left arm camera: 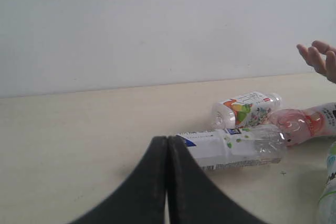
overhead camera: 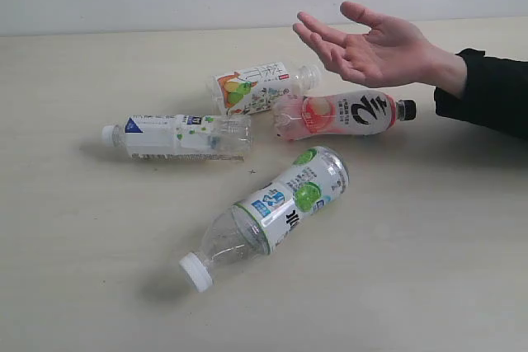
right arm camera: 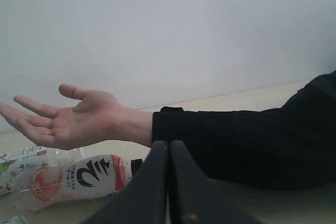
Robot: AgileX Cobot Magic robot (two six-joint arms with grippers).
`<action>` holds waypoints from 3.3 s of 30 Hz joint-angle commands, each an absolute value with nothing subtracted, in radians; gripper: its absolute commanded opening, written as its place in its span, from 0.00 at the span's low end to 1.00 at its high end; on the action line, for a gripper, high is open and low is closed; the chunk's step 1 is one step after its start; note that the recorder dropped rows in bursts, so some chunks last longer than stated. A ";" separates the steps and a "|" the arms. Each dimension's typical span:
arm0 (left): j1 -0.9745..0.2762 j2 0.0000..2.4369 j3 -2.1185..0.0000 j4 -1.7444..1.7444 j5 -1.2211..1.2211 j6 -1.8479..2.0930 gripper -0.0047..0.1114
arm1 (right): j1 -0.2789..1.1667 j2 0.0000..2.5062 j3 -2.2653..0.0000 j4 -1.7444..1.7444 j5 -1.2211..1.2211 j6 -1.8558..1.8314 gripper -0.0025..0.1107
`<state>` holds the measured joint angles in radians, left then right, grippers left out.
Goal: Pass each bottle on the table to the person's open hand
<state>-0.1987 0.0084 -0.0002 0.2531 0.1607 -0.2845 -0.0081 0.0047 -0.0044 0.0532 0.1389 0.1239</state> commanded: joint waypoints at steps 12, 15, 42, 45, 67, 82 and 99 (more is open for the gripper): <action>-0.199 0.005 0.000 0.253 0.156 -0.292 0.04 | -0.011 0.000 0.000 0.046 -0.044 0.168 0.02; -0.199 0.005 0.000 0.253 0.156 -0.292 0.04 | -0.011 0.000 0.000 0.054 -0.161 0.224 0.02; -0.199 0.005 0.000 0.253 0.156 -0.292 0.04 | 0.004 1.212 -0.974 0.406 0.964 -0.903 0.11; -0.199 0.005 0.000 0.253 0.156 -0.292 0.04 | 0.100 1.284 -0.974 0.411 0.960 -1.022 0.20; -0.199 0.005 0.000 0.253 0.156 -0.292 0.04 | 0.735 1.591 -0.974 0.085 0.695 -1.133 0.65; -0.199 0.005 0.000 0.253 0.156 -0.292 0.04 | 0.803 1.676 -0.974 -0.105 0.585 -1.141 0.70; -0.199 0.005 0.000 0.253 0.156 -0.292 0.04 | 0.803 1.850 -0.974 -0.183 0.428 -1.142 0.69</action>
